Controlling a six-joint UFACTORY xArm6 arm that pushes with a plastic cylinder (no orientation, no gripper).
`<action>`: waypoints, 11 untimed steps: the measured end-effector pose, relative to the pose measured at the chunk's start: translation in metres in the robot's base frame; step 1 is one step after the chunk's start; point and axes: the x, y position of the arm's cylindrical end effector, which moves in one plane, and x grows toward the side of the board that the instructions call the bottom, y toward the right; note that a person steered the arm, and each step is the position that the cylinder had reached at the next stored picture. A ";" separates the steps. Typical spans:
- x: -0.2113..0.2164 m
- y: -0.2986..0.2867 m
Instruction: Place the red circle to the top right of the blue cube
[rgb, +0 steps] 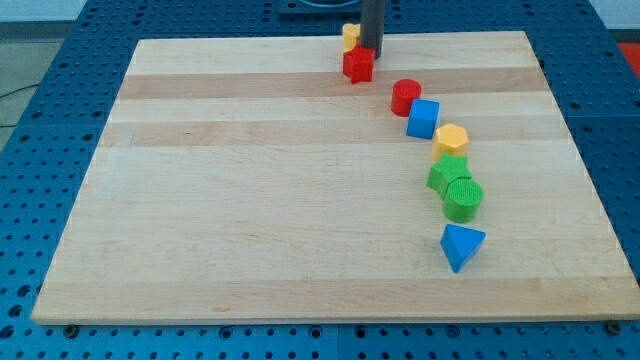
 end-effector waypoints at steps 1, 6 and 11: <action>0.055 0.046; 0.079 0.057; 0.069 0.125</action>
